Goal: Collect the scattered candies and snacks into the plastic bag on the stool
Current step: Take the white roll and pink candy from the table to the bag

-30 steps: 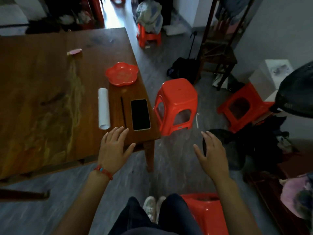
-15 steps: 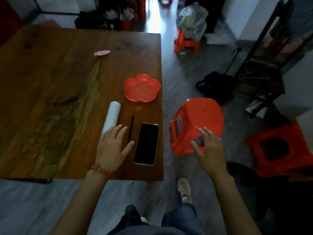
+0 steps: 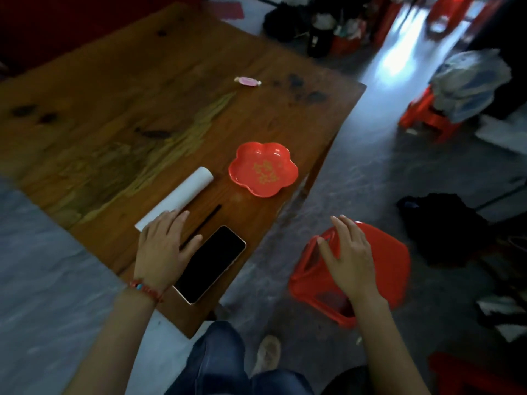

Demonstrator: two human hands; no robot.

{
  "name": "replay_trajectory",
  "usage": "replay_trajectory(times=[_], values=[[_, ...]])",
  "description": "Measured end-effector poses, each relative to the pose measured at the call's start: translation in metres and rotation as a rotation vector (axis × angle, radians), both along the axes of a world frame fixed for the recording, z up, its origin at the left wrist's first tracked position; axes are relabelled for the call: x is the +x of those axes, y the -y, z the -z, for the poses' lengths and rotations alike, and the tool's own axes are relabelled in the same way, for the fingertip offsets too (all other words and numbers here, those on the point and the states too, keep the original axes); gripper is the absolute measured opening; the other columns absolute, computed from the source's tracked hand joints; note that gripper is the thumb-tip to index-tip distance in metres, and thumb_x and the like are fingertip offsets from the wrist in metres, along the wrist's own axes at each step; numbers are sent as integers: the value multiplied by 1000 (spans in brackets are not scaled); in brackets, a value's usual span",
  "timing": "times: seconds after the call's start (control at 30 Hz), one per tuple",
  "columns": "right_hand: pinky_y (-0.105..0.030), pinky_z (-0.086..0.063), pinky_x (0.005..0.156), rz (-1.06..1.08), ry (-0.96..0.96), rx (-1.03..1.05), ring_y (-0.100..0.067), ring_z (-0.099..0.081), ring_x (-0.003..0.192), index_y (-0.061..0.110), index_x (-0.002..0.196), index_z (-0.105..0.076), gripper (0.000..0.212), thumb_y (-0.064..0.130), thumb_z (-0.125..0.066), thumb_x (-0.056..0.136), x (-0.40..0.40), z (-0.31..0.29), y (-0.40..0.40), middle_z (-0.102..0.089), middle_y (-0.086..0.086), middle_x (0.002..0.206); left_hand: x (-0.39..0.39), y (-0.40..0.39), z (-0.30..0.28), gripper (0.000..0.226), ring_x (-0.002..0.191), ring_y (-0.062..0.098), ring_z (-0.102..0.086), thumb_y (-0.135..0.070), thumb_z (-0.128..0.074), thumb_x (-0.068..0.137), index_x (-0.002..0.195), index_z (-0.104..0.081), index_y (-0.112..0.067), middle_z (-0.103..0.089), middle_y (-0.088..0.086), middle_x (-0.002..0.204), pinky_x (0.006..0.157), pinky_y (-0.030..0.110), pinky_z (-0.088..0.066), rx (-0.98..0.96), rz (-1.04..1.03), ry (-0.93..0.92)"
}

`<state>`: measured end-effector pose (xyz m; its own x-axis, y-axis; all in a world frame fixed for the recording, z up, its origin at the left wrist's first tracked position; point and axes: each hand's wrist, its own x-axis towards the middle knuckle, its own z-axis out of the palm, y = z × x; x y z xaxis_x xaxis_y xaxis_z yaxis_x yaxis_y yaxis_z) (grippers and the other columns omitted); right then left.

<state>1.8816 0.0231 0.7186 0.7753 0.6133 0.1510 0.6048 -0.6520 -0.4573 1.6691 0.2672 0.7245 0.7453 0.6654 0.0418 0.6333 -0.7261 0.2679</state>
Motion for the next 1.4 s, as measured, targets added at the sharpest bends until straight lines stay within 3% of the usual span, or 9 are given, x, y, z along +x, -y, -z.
replay_trajectory(times=[0.17, 0.47, 0.67, 0.87, 1.4], values=[[-44, -37, 97, -122, -7, 40, -33, -44, 122, 6, 126, -49, 57, 45, -42, 84, 29, -3, -29, -50, -18, 130, 5, 6, -5, 48, 114, 39, -49, -30, -65, 83, 120, -54, -1, -56, 21, 121, 89, 58, -38, 16, -117, 4], [-45, -31, 101, -241, -5, 44, -30, -35, 129, 9, 131, -43, 51, 35, -55, 89, 66, -4, -93, -42, -16, 138, 20, -29, -4, 58, 117, 39, -46, -46, -45, 82, 122, -53, -5, -54, 20, 125, 91, 58, -36, -4, -234, 35], [-48, -35, 99, -300, 6, 44, -30, -38, 126, 10, 130, -42, 50, 34, -54, 88, 95, -13, -149, -43, -16, 136, 27, -60, -6, 48, 117, 38, -46, -29, -62, 83, 123, -54, -3, -53, 19, 126, 93, 55, -35, -1, -321, 52], [-44, -34, 99, -366, 0, 63, -29, -37, 127, 10, 132, -41, 49, 31, -54, 89, 125, -14, -203, -43, -16, 137, 33, -76, -8, 61, 111, 38, -50, -47, -37, 81, 120, -54, -3, -56, 18, 121, 87, 52, -41, -21, -390, 16], [-45, -31, 102, -497, -47, -96, -26, -31, 131, 17, 137, -32, 51, 34, -48, 92, 278, 30, -405, -34, -11, 143, 134, -126, 6, 60, 115, 35, -47, -48, -37, 83, 118, -56, -3, -55, 18, 122, 89, 52, -40, -63, -642, -74]])
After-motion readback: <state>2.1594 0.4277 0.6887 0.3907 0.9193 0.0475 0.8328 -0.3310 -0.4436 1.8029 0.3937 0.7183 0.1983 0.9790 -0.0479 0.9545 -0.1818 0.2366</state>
